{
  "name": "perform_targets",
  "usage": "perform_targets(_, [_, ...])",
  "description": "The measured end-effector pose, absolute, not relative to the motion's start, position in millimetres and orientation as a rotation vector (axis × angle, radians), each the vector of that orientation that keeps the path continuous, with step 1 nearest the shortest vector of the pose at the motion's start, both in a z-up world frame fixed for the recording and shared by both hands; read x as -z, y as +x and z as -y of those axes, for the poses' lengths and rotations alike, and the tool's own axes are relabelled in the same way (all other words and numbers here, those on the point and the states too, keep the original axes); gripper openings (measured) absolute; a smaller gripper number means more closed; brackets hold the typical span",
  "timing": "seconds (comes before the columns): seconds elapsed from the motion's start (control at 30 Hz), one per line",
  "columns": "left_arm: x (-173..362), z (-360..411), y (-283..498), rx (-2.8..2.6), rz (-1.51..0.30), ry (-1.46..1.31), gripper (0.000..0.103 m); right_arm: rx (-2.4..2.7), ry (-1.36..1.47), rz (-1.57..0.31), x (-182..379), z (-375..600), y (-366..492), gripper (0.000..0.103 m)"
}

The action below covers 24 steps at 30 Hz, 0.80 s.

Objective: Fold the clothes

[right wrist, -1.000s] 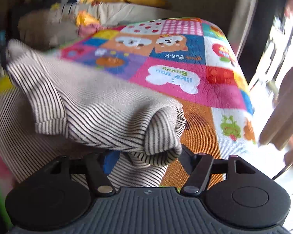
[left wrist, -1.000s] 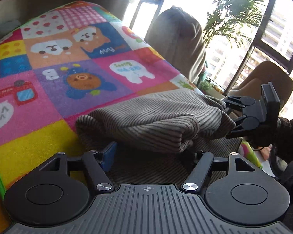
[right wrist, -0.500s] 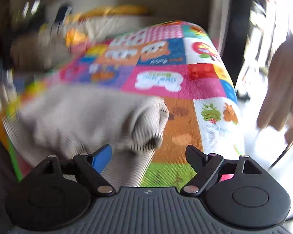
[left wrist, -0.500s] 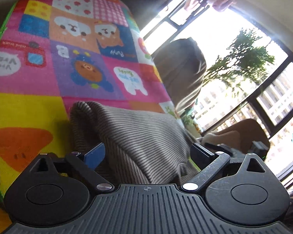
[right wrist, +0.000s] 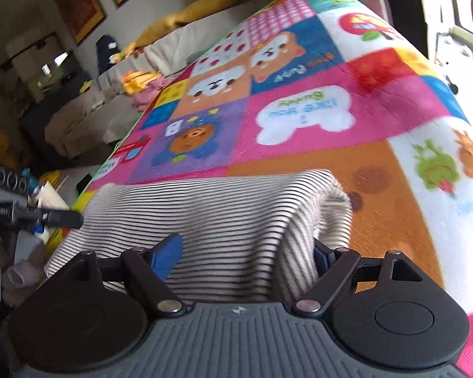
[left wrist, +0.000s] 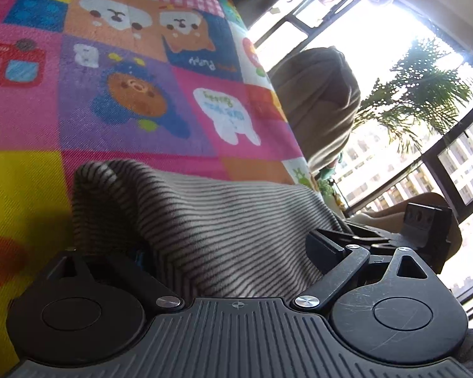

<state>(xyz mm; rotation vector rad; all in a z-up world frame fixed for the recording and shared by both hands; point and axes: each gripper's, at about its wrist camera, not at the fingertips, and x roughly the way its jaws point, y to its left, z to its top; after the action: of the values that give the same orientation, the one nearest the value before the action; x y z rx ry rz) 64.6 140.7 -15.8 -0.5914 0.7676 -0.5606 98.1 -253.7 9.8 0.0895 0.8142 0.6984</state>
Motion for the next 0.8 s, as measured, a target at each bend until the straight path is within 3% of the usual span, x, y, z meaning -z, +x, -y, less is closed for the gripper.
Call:
perform_targets(0.2, [-23, -150, 89, 0.552, -0.704, -0.467, 0.092, -0.720, 0.102, -0.746, -29, 236, 107, 0.081])
perform_targets(0.33, [-1, -160, 73, 0.535, -0.787, -0.467, 0.093, -0.704, 0.056, -0.801, -17, 244, 93, 0.081])
perform_targets(0.43, [19, -170, 59, 0.556, -0.821, -0.529, 0.092, -0.710, 0.104, -0.823, -10, 257, 83, 0.073])
perform_targets(0.6, [31, -162, 62, 0.568, -0.820, -0.575, 0.090, -0.714, 0.183, -0.819, -4, 255, 103, 0.070])
perform_targets(0.67, [29, -156, 66, 0.556, -0.807, -0.555, 0.086, -0.718, 0.210, -0.822, 1, 249, 114, 0.070])
perform_targets(0.8, [6, -157, 61, 0.584, -0.747, -0.554, 0.057, -0.786, 0.230, -0.779, -11, 236, 106, 0.050])
